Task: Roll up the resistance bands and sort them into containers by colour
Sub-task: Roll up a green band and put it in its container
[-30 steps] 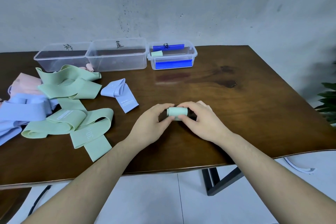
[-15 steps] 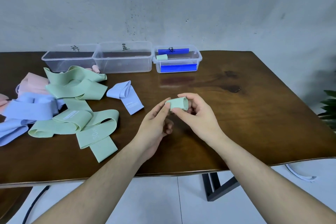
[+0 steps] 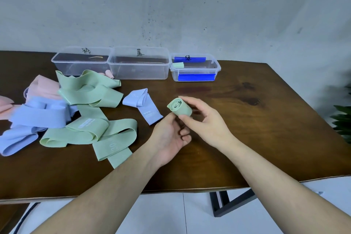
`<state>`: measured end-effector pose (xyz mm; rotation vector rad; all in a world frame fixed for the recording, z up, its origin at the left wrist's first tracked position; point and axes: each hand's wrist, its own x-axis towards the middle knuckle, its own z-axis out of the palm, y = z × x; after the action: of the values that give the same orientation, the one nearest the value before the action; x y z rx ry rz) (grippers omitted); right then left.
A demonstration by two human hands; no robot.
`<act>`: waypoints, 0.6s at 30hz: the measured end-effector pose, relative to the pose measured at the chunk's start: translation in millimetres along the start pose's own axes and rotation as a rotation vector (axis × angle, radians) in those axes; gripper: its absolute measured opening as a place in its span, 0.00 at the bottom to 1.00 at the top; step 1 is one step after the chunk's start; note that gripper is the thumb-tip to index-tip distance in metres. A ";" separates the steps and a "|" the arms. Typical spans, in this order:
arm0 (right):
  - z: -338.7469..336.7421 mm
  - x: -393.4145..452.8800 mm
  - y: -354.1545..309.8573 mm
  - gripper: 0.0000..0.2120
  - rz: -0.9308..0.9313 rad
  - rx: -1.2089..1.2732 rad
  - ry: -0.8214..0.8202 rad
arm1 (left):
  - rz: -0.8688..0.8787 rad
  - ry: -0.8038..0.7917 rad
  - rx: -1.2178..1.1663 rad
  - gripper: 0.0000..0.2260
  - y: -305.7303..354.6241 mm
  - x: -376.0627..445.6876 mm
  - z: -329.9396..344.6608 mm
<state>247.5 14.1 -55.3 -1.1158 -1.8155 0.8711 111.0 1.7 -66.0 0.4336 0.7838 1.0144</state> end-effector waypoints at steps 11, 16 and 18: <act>14.8 28.6 -15.7 0.20 0.178 0.001 -0.003 | 0.118 0.182 0.324 0.13 59.0 6.6 -39.3; 15.2 47.9 -19.7 0.20 0.223 0.060 -0.015 | 0.265 -0.028 0.635 0.14 92.8 9.4 -51.3; 11.5 58.6 -20.4 0.20 0.228 0.077 -0.009 | 0.270 -0.065 0.705 0.14 102.8 15.0 -49.2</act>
<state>213.8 58.9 -26.3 -1.2880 -1.6685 1.0704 18.1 62.7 -36.8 1.1973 1.0350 0.9433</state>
